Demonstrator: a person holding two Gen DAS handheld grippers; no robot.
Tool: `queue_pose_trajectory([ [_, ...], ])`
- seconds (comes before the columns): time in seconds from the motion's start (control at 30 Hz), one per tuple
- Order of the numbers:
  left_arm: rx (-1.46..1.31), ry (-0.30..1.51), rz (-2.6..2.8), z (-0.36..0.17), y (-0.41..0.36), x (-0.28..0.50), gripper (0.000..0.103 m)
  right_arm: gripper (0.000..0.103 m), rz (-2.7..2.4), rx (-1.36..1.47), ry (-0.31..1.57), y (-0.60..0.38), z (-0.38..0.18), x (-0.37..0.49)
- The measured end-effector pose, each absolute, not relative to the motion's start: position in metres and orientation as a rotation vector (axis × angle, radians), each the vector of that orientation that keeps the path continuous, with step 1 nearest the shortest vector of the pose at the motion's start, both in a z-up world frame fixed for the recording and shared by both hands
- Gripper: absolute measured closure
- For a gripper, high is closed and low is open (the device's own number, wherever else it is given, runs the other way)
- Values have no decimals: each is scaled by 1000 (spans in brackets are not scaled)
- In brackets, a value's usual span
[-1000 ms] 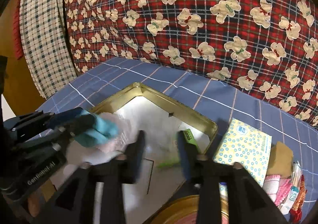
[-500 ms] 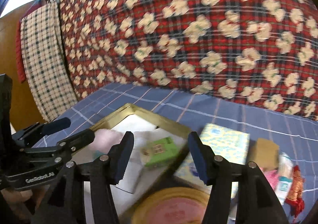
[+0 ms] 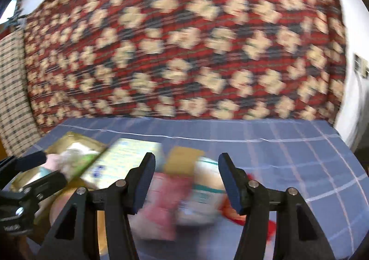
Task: Organize soft objects
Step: 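Open both grippers to drop the clear bag and teal cloth into the tray, then move the right gripper toward the red embroidered pouch, then grasp the red embroidered pouch with the right gripper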
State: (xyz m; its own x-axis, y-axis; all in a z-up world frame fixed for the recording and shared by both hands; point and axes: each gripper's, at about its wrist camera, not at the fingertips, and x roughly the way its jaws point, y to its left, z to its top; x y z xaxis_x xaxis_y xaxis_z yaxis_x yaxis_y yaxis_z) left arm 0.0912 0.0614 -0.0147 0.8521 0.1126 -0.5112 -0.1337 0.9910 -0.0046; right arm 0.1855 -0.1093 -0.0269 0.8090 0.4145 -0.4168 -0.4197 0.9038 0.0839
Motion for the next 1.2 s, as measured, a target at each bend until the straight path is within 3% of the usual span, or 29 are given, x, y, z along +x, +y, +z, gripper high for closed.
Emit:
queue_pose_trajectory([
  [0.3,45,614,33,-41,-14,126,28,44,357,76,522,-177,-53,215],
  [0.6,54,721,30,-68,-34,156,52,44,387,92,598,-181,-68,227],
  [1.03,96,749,81,-83,-38,171,52,44,464,92,749,-171,-86,242],
  [1.13,101,754,75,-84,-38,172,71,44,491,75,833,-163,-96,250],
  [1.2,103,744,67,-82,-39,171,82,55,503,80,842,-162,-98,251],
])
